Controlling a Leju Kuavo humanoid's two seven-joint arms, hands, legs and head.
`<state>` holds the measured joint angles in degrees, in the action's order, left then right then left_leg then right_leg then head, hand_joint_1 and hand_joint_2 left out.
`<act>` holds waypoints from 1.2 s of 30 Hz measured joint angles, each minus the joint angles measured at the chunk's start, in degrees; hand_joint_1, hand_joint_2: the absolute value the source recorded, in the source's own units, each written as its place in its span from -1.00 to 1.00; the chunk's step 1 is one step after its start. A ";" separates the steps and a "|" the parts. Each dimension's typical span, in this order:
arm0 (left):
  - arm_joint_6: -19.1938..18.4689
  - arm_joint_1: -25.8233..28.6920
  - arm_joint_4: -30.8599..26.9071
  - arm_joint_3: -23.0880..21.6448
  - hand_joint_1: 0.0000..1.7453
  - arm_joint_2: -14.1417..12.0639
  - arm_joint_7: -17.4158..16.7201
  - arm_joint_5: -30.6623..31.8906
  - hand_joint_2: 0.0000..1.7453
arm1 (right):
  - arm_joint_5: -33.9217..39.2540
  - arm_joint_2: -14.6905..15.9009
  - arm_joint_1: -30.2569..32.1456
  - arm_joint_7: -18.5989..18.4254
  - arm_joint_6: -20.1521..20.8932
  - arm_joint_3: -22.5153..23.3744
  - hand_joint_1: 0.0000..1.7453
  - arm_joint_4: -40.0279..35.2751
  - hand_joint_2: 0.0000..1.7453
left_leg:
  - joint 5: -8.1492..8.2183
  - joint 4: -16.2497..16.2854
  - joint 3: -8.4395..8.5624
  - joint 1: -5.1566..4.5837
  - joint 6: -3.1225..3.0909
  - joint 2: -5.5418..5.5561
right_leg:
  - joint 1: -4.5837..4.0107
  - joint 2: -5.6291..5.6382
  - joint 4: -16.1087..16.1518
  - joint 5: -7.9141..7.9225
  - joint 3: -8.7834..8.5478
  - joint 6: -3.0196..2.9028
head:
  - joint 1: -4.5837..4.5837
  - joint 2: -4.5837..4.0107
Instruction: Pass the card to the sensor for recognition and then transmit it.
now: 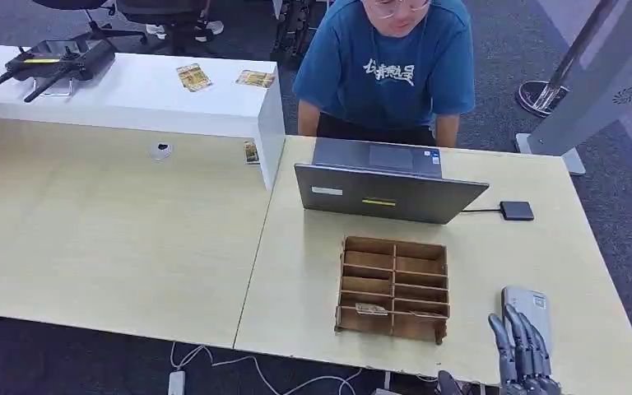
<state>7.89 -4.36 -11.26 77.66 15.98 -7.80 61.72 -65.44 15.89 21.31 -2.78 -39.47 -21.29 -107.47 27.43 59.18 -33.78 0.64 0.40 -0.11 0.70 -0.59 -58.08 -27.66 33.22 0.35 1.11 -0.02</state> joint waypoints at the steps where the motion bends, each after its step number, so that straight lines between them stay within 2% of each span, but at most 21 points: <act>1: 0.00 0.00 0.00 0.00 -1.00 0.00 0.00 0.04 -1.00 | 0.37 -0.39 -0.43 0.24 0.00 -0.41 -1.00 0.56 1.00 | 0.00 0.00 0.00 0.00 0.00 0.00 | 0.00 0.01 -0.01 0.00 0.00 0.00 | 0.00 0.00; 9: 0.07 -0.10 0.00 0.00 -1.00 -0.02 -0.39 1.22 -1.00 | 6.30 -3.21 -6.02 3.50 0.00 -3.30 -1.00 6.01 1.00 | -0.01 0.00 0.02 0.00 0.00 -0.07 | 0.00 0.07 -0.01 0.01 -0.01 -0.01 | 0.00 0.00; 19: 0.00 -0.11 0.00 0.00 -1.00 -0.17 -0.72 2.36 -1.00 | 10.36 -4.52 -12.46 4.18 0.26 -6.38 -1.00 12.96 1.00 | -0.01 0.00 0.01 0.00 0.00 -0.06 | 0.00 0.08 -0.02 0.03 -0.01 -0.03 | 0.00 0.00; 26: -0.09 -0.16 0.00 0.00 -1.00 -0.24 -1.07 3.08 -1.00 | 11.93 -5.11 -16.47 4.96 2.33 -6.80 -1.00 16.91 1.00 | -0.02 0.00 0.02 0.00 0.00 -0.06 | 0.00 0.06 -0.02 0.03 -0.01 -0.03 | 0.00 0.00; 36: 0.07 -0.16 0.00 0.00 -1.00 -0.33 -1.11 3.37 -1.00 | 15.86 -5.35 -18.30 5.99 5.59 -6.84 -1.00 20.24 1.00 | -0.01 0.00 0.01 0.00 0.00 -0.06 | 0.00 0.05 -0.02 0.03 -0.01 -0.03 | 0.00 0.00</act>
<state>7.96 -4.52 -11.26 77.66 15.65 -8.92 65.09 -49.58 10.54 3.01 3.21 -33.88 -28.13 -87.23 27.42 59.18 -33.77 0.64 0.41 -0.16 0.71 -0.53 -58.10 -27.63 33.21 0.32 1.11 -0.02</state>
